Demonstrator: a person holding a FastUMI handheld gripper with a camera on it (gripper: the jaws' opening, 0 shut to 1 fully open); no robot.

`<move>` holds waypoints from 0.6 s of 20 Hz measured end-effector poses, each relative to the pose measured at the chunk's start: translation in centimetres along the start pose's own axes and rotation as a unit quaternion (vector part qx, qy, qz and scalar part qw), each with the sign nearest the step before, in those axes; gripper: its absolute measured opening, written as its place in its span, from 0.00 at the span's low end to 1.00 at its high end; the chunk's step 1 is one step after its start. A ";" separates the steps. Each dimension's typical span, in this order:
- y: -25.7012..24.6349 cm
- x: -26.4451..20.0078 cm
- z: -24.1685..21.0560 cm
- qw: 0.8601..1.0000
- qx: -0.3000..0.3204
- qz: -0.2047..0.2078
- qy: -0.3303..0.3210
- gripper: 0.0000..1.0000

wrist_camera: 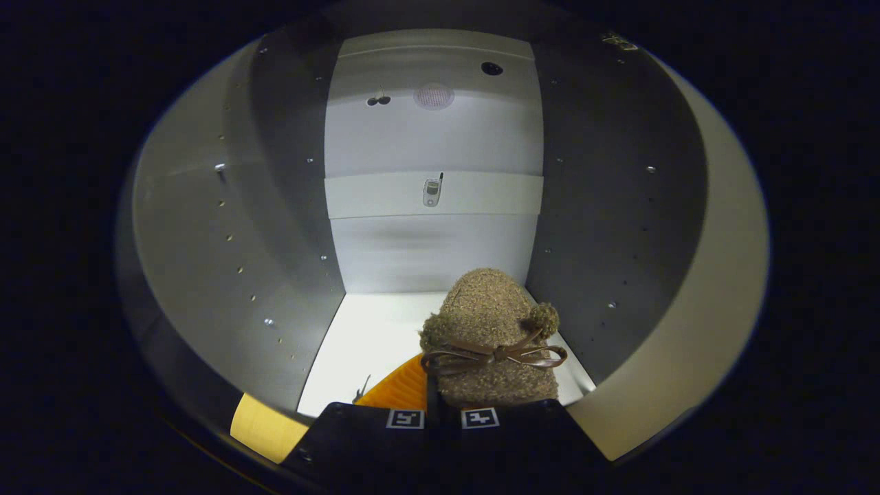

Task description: Open the shoe cabinet door, grab the shoes and put them into the shoe cabinet, then close the shoe cabinet door.

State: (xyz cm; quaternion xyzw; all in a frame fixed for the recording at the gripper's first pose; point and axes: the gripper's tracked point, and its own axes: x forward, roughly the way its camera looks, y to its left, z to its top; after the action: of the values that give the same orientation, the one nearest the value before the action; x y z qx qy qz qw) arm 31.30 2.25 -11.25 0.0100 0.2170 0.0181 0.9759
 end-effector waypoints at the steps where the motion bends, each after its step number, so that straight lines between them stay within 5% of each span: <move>1: 0.2 1.2 0.1 1.000 -0.004 0.001 0.005 0.05; 12: 0.7 9.6 0.0 0.999 -0.003 0.002 0.032 0.05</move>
State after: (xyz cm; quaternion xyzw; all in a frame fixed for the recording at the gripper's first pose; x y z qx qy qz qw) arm 39.98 3.37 -15.29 0.0071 0.2476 0.0209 0.9686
